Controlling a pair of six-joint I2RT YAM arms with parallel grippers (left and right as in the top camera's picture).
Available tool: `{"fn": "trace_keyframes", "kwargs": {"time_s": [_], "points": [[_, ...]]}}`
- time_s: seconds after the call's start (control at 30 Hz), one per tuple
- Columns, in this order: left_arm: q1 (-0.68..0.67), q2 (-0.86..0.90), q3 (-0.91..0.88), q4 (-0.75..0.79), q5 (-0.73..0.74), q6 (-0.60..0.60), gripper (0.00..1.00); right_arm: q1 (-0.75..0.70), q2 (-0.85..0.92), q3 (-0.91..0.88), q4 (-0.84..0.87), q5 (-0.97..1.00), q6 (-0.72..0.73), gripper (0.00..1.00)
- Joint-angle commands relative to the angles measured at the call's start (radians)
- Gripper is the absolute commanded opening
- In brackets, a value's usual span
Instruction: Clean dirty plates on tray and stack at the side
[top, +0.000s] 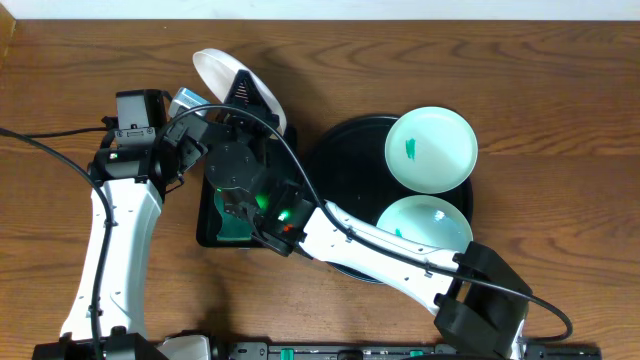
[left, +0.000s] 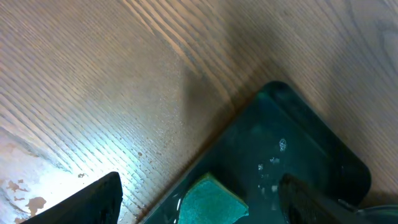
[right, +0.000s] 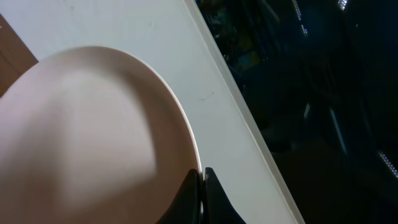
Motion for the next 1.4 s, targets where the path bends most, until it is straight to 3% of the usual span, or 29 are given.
{"fn": "trace_keyframes", "kwargs": {"time_s": [0.0,0.8,0.9,1.03,1.17,1.37], "points": [[0.003,-0.004,0.006,0.000,-0.002,-0.009,0.80,0.016,0.002,0.021,-0.001,0.000,-0.025,0.01],[0.003,-0.004,0.006,0.000,-0.002,-0.009,0.80,0.012,0.003,0.021,-0.001,0.060,-0.015,0.01],[0.003,-0.004,0.006,0.000,-0.002,-0.009,0.80,0.012,0.003,0.021,-0.002,0.062,0.086,0.01],[0.003,-0.004,0.006,0.000,-0.002,-0.009,0.80,0.009,0.003,0.021,-0.002,0.074,0.044,0.01],[0.003,-0.004,0.006,0.000,-0.002,-0.009,0.80,0.005,0.003,0.021,-0.002,0.077,0.114,0.01],[0.003,-0.004,0.006,0.000,-0.002,-0.009,0.80,-0.007,0.003,0.021,0.000,0.121,0.026,0.01]]}}
